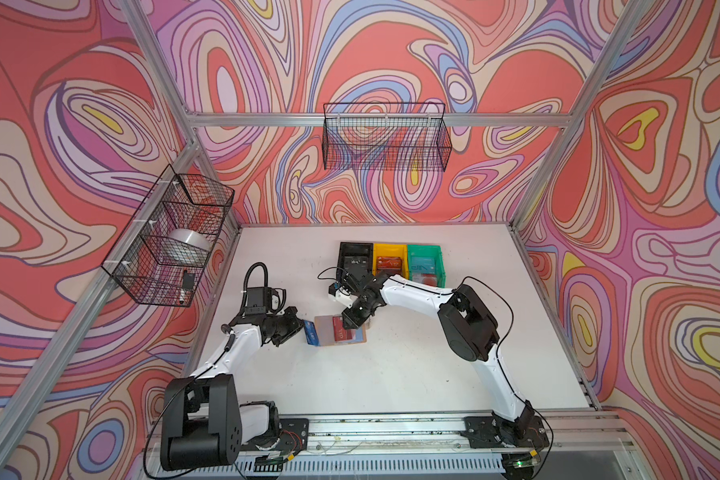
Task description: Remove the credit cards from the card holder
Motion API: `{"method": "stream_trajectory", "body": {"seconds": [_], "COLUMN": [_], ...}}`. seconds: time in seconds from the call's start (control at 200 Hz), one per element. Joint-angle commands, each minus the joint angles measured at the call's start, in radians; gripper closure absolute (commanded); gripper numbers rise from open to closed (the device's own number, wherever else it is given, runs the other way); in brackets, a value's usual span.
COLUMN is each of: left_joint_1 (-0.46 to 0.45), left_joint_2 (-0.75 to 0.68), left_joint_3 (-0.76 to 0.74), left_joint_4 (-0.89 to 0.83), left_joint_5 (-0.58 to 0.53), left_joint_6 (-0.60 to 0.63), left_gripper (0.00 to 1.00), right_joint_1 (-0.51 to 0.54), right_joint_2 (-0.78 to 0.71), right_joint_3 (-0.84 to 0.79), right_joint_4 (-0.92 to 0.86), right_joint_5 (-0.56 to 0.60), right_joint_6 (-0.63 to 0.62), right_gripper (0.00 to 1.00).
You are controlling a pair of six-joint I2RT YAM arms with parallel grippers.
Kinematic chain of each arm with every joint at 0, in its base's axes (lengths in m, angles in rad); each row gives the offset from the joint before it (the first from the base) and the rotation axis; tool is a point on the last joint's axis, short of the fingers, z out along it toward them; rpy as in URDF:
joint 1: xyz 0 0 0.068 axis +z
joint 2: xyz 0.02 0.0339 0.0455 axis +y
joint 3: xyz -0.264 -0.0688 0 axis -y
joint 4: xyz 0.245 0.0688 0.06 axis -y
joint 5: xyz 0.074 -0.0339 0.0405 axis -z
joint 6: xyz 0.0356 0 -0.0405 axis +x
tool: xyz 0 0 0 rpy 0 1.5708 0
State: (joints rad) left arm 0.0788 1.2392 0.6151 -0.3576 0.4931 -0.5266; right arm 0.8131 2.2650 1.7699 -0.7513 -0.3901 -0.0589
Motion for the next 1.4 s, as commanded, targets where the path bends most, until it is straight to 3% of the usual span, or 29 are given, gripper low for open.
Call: {"method": "stream_trajectory", "body": {"seconds": [0.0,0.295,0.476,0.651,0.947,1.397], "left_joint_1": [0.007,0.009,0.009,0.009,0.009,0.0], "left_joint_2": [-0.029,-0.065,-0.078,-0.092,-0.077,-0.011], "left_joint_3": [0.032,0.039,0.026,0.024,-0.063,-0.145], "left_joint_4": [-0.073,0.009,0.178,0.263,0.503,0.731], "left_joint_5": [-0.028,0.114,0.282,0.363,0.446,0.476], "left_joint_6": [0.013,-0.011,-0.093,-0.155,-0.29,-0.4], "left_gripper": [1.0,1.0,1.0,1.0,1.0,1.0], "right_joint_1": [0.002,-0.037,-0.121,-0.189,-0.195,-0.191], "right_joint_2": [0.003,-0.073,-0.154,-0.185,-0.109,-0.067], "right_joint_3": [0.001,0.115,0.143,0.103,0.073,0.041], "right_joint_4": [-0.124,-0.265,-0.277,-0.229,-0.175,-0.055], "right_joint_5": [0.024,-0.049,-0.219,-0.41,-0.568,-0.662], "right_joint_6": [-0.016,-0.065,-0.057,-0.049,-0.033,0.053], "right_gripper": [0.78,0.62,0.48,0.46,0.44,0.41]}}
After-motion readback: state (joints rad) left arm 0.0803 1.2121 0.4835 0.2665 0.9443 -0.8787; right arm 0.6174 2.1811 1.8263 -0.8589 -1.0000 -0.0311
